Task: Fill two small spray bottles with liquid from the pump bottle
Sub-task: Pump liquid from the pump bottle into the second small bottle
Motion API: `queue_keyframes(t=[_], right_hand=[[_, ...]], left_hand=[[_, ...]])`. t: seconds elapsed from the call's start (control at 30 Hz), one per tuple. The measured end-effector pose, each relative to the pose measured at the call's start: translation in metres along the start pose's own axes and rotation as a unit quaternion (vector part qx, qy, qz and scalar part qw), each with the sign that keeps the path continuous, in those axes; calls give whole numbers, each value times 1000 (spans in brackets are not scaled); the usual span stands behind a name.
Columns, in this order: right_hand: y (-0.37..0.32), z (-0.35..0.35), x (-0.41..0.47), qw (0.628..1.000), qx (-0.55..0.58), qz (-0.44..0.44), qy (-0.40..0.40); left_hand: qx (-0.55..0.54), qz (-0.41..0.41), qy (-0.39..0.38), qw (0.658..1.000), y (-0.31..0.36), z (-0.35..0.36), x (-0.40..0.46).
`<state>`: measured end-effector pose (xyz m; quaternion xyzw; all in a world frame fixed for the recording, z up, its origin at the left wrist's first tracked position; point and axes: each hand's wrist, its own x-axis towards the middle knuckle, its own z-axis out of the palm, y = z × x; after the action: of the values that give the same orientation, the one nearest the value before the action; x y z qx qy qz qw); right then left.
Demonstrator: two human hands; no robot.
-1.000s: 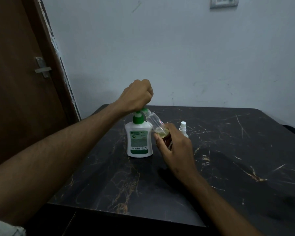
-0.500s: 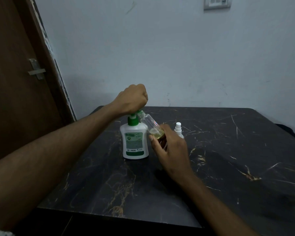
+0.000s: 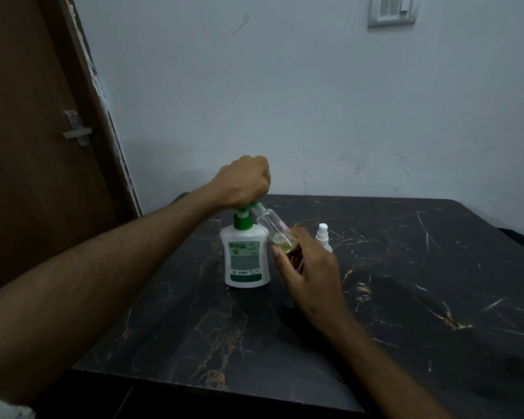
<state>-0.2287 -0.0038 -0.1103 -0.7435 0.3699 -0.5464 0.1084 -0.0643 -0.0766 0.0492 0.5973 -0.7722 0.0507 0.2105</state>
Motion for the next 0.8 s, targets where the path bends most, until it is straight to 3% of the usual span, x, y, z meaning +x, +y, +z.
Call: queue_keyframes(t=[0.8], right_hand=[[-2, 0, 0, 1000, 5, 4, 0]], left_hand=[[-14, 24, -10, 1000, -4, 1, 0]])
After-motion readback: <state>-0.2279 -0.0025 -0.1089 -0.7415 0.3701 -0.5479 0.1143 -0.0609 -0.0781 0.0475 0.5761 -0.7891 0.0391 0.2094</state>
